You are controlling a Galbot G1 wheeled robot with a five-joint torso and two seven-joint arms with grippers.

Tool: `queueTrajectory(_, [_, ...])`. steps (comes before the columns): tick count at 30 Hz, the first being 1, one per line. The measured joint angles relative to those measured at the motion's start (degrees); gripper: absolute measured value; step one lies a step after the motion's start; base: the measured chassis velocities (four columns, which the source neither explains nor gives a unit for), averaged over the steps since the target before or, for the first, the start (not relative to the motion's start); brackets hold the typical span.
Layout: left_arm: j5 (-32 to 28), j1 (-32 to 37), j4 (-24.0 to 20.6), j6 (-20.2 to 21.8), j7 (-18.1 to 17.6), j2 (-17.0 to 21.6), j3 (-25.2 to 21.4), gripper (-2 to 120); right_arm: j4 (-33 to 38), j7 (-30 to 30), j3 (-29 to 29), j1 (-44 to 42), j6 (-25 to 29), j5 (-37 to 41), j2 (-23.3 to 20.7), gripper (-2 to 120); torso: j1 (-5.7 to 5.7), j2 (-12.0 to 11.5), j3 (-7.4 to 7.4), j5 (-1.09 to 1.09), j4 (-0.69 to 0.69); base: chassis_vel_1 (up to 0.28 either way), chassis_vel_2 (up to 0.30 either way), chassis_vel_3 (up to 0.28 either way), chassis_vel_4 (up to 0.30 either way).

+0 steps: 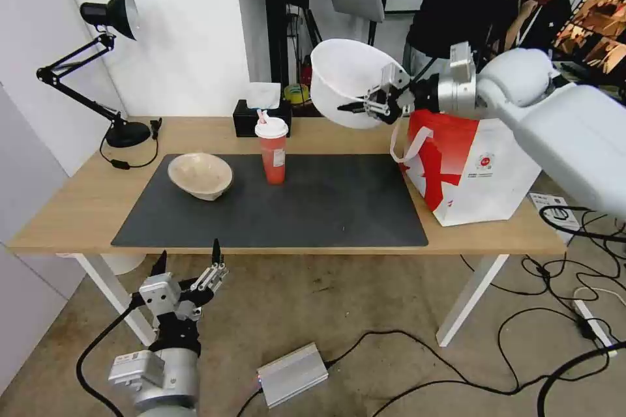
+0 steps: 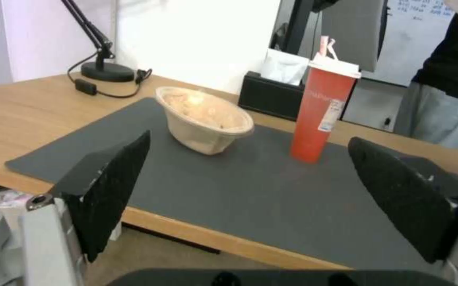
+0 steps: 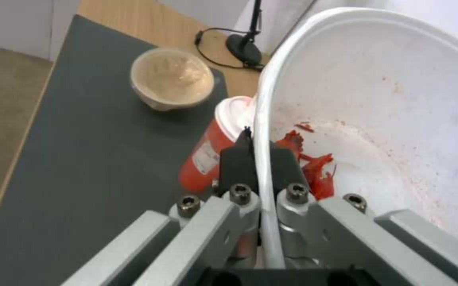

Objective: Pick up the trash from the table and place it into the takeout bag.

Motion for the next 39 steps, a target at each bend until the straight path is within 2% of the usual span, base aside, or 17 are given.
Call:
queueTrajectory(16, [-0.2, -0.1, 0.2, 0.0, -0.1, 0.0, 0.1, 100, -2.7, -1.0, 0.0, 1.6, 0.1, -0.1, -1.0, 0, 0.00, 0.0, 0.00, 0.01, 0.00, 0.000, 0.000, 0.000, 0.000])
queueTrajectory(39, [-1.6, -1.0, 1.0, 0.3, 0.0, 0.8, 0.6, 100, -3.5, -1.8, 3.4, -0.2, 0.9, -0.2, -7.4, 0, 0.00, 0.0, 0.00, 0.01, 0.00, 0.000, 0.000, 0.000, 0.000])
